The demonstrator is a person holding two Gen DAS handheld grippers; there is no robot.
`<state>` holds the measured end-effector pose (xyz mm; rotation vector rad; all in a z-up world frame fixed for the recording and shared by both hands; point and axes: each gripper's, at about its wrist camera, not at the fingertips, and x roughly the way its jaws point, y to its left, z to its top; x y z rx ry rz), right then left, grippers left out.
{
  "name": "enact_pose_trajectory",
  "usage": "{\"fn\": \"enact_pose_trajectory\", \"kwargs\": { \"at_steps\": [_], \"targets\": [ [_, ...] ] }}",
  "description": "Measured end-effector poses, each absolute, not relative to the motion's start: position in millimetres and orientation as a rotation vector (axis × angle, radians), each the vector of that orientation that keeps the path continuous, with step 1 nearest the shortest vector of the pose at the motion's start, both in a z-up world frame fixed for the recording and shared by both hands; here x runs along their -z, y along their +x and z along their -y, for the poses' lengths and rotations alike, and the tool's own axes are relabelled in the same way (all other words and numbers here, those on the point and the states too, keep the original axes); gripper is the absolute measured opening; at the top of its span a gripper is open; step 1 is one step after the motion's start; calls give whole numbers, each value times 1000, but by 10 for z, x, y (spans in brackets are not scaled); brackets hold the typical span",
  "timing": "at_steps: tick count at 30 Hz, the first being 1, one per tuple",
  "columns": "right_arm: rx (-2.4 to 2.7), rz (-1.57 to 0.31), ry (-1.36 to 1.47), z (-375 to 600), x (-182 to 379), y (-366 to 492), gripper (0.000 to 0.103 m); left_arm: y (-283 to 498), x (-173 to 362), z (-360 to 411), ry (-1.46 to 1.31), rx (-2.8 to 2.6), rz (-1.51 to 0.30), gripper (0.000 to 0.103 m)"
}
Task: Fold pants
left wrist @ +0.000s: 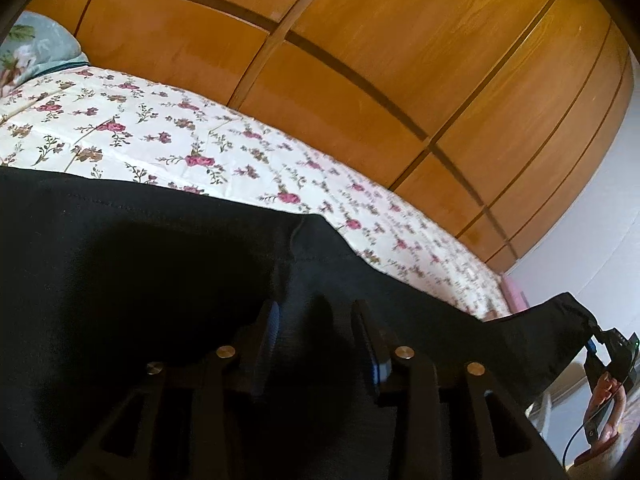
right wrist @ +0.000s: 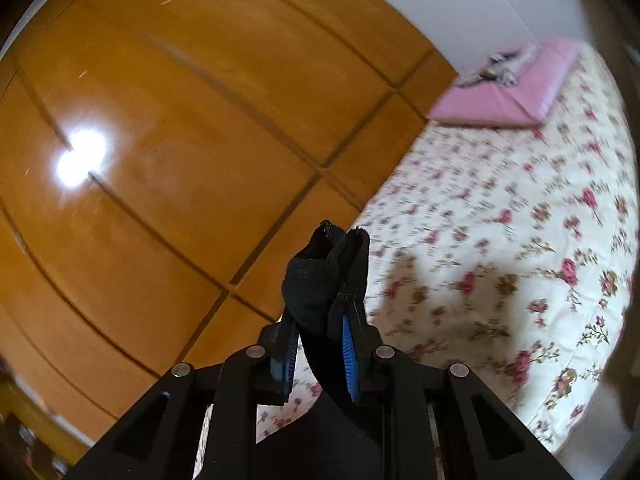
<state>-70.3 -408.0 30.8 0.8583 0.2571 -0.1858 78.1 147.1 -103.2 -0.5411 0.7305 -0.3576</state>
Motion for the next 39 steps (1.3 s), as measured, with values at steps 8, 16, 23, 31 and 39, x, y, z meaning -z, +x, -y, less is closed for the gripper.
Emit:
{"fn": "enact_pose_trajectory", "kwargs": {
  "at_steps": [8, 16, 23, 31, 39],
  "targets": [
    [80, -265, 650, 3179, -688, -660, 20, 730, 1014, -1520, -555, 351, -703, 42],
    [-174, -353, 515, 2118, -604, -374, 20, 735, 1038, -1552, -568, 352, -712, 42],
    [-347, -503, 461, 1389, -102, -84, 20, 748, 1054, -1562, -569, 349, -723, 42],
    [-380, -689, 467, 1076, 590, 153, 23, 755, 1065, -1565, -572, 352, -730, 42],
    [-380, -789, 312, 852, 752, 199, 49, 764, 1064, -1594, -593, 363, -731, 42]
  ]
}}
